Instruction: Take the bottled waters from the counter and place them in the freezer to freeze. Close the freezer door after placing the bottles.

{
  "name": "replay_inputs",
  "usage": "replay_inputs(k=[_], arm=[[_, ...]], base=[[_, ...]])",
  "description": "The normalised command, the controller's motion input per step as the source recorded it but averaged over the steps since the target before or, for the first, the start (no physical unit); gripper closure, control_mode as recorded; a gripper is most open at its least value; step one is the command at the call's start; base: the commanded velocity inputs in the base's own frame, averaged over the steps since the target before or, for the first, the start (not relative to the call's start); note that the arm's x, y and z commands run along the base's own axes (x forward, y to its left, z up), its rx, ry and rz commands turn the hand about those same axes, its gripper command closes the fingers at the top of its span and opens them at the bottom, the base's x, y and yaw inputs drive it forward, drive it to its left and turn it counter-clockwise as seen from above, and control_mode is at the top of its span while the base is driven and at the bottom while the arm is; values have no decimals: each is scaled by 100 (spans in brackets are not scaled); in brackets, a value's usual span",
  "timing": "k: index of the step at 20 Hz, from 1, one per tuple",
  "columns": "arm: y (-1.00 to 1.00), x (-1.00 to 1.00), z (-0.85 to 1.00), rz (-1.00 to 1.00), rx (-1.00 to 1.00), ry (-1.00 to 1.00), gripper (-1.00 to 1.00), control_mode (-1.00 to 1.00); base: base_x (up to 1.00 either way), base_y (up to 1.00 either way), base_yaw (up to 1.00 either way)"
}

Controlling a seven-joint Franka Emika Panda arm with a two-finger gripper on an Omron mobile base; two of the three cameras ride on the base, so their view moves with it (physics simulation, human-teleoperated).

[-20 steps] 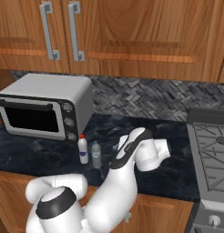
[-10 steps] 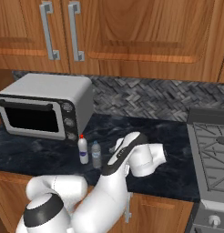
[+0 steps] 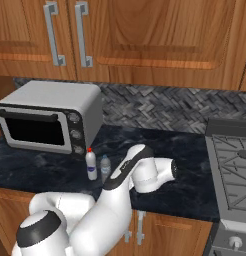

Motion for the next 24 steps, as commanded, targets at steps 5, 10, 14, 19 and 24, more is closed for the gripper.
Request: replay_inputs(k=[5, 10, 14, 19, 24], arm=[[7, 0, -6, 0, 0, 2, -100, -100], [19, 0, -8, 0, 0, 2, -100, -100], [14, 0, 0, 0, 0, 0, -100, -100], [10, 0, 0, 0, 0, 2, -100, -100], [11, 0, 0, 0, 0, 1, -100, -100]], base=[[0, 0, 0], [0, 0, 0], [0, 0, 0], [0, 0, 0], [0, 0, 0]])
